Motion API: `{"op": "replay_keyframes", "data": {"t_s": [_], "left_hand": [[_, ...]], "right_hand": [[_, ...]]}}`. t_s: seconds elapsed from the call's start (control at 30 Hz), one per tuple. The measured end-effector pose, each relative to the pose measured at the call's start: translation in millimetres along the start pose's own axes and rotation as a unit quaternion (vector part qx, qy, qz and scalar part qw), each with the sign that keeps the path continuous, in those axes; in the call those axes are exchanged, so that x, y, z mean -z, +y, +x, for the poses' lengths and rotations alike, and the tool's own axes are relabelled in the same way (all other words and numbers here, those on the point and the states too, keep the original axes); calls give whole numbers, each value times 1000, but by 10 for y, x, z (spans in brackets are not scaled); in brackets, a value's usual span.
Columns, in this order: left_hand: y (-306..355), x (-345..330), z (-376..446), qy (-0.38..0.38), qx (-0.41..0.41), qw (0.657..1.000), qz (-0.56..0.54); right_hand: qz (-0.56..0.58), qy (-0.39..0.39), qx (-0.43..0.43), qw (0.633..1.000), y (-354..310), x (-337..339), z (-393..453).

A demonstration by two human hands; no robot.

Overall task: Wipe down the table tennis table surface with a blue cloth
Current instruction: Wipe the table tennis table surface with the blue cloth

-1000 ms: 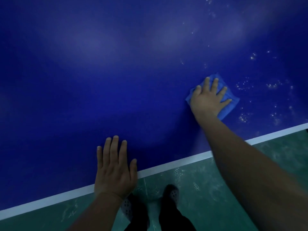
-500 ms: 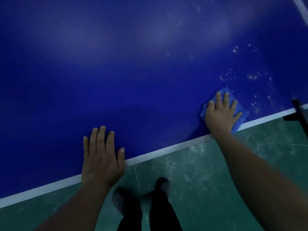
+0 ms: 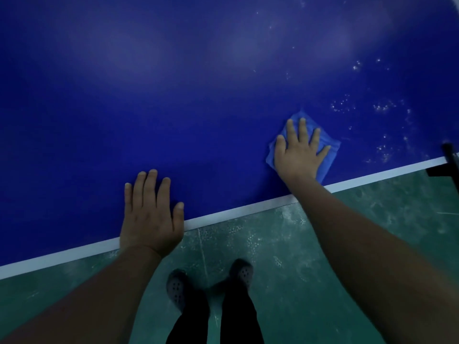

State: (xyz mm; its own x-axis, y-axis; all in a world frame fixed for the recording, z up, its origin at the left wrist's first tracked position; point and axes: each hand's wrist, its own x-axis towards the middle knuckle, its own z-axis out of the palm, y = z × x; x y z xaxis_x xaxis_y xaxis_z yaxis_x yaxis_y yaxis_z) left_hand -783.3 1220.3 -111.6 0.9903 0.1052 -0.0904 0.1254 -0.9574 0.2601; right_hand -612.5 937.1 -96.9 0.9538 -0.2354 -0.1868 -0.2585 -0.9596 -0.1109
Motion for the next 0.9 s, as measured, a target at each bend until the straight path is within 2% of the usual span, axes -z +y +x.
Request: {"op": "replay_keyframes", "data": {"t_s": [0.03, 0.07, 0.1, 0.17, 0.2, 0.23, 0.27, 0.3, 0.37, 0.43, 0.5, 0.63, 0.73, 0.9], "left_hand": [[-5, 0, 2, 2, -2, 1000, -1], [-9, 1, 1, 4, -4, 1000, -1], [-13, 1, 0, 7, -6, 1000, 0], [-21, 0, -2, 16, -10, 1000, -4], [-25, -1, 3, 22, -12, 1000, -9], [-25, 3, 4, 25, -14, 999, -15], [-23, 10, 4, 24, -14, 999, -21], [-26, 18, -1, 23, -14, 999, -25], [-34, 38, -14, 22, -15, 999, -34], [-40, 60, -18, 17, -17, 998, -50], [-36, 87, -5, 15, -14, 998, -63], [-26, 85, 9, 14, 2, 997, -76], [27, 94, 85, 37, 13, 995, -92], [178, 103, 601, 67, 8, 993, -99]], "right_hand": [[-10, -2, 20, 1000, -174, -26, -85], [-33, -3, 85, 996, -335, -84, -244], [-54, -7, 186, 981, -457, -154, -476], [-110, -44, 409, 905, -439, -274, -992], [-126, -48, 474, 870, -297, -284, -1088], [-124, -47, 498, 857, -117, -256, -1031], [-122, -29, 478, 870, 56, -220, -900], [-120, -15, 422, 898, 205, -177, -736], [-104, -19, 257, 961, 393, -57, -421], [-88, -28, 158, 983, 363, -18, -327], [-95, -25, 188, 977, 146, -49, -424], [-110, -34, 345, 932, -201, -145, -623], [-118, -46, 382, 915, -207, -127, -506], [-140, -59, 475, 867, -335, -53, 11]]}}
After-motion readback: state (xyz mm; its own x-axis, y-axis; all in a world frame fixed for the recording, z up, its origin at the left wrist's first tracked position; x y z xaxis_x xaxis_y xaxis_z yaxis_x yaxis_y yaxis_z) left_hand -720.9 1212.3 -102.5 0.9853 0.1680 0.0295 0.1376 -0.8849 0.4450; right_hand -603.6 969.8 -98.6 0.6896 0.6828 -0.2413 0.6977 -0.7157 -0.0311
